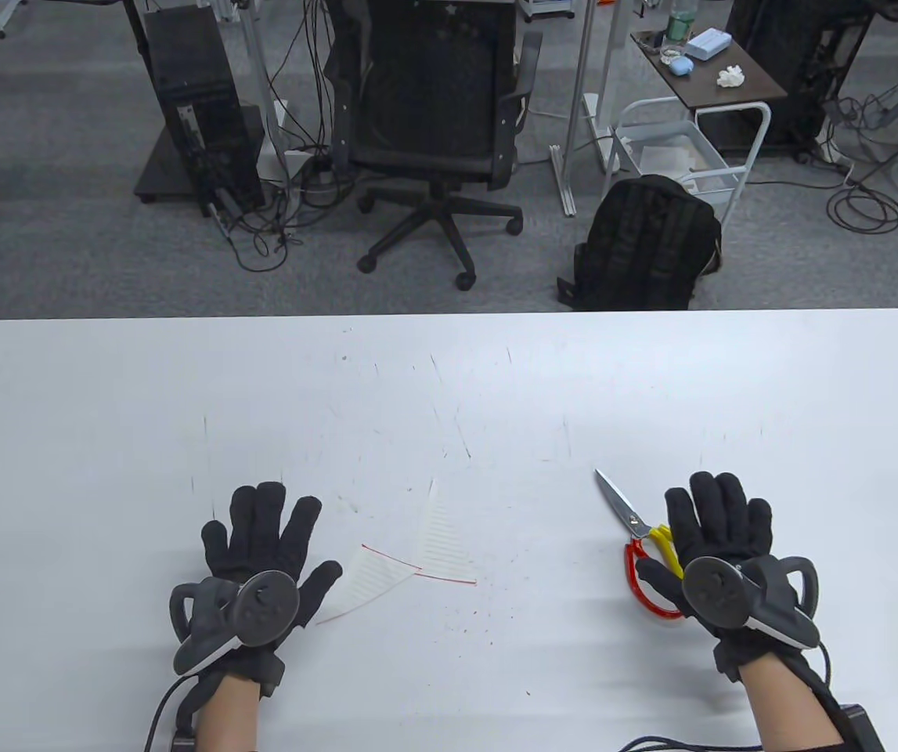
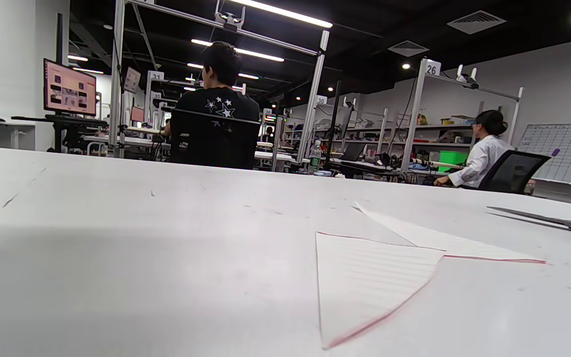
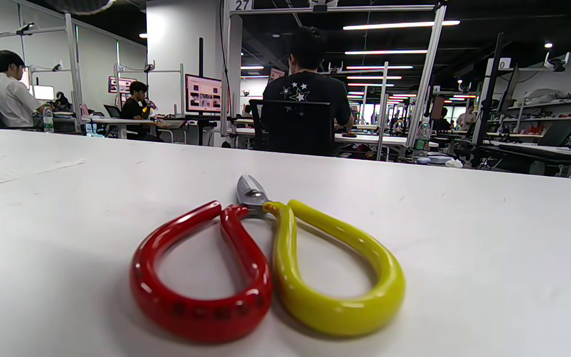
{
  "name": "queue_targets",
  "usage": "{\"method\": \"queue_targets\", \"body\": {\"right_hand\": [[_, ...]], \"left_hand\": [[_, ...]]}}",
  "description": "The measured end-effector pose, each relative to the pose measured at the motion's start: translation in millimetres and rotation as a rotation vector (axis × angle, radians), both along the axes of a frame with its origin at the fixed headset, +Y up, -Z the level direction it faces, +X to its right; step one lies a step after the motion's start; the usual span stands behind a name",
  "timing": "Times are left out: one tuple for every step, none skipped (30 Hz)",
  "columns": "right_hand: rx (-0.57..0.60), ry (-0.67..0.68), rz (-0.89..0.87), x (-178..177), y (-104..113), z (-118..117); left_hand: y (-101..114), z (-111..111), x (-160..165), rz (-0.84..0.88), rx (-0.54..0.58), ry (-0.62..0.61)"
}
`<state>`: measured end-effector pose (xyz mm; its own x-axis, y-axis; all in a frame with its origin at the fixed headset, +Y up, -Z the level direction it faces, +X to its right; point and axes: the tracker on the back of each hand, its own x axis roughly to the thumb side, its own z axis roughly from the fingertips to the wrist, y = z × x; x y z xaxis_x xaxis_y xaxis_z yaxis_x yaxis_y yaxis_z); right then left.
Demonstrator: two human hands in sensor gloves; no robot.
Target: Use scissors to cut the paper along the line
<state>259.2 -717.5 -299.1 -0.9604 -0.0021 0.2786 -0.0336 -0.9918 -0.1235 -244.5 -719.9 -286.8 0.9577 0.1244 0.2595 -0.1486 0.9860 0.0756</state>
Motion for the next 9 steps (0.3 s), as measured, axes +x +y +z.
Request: {"method": "queue_targets", "body": {"right_hand": [[-0.007, 0.0, 0.009, -0.7, -1.0, -0.1], [-0.01, -0.003, 0.013, -1.2, -1.7, 0.0], [-0.012, -0.003, 0.021, -1.6, -2.6, 0.0], [-0.011, -0.003, 0.024, -1.8, -3.2, -0.2], [-0.014, -0.004, 0.024, -1.8, -3.9, -0.3], [-0.021, -0.007, 0.024, -1.9, -5.0, -0.6], [-0.025, -0.007, 0.026, -1.8, -5.7, -0.9], [-0.032, -0.009, 0.027, -1.8, -6.5, -1.1], [-0.037, -0.01, 0.027, -1.8, -7.0, -1.2]], "left_hand": [[-0.5, -0.8, -0.5, -0.006, -0.007, 0.005], [-0.7, -1.1, -0.7, -0.009, -0.007, 0.01], [-0.7, -1.3, -0.9, -0.012, -0.004, 0.013], [-0.4, -1.2, -0.9, -0.014, -0.004, 0.015], [-0.3, -1.1, -1.0, -0.015, -0.003, 0.018], [-0.1, -1.0, -1.1, -0.015, 0.002, 0.022], [0.0, -1.0, -1.2, -0.015, 0.002, 0.023], [0.0, -1.2, -1.1, -0.016, 0.0, 0.026], [0.0, -1.4, -1.0, -0.018, 0.0, 0.027]]}}
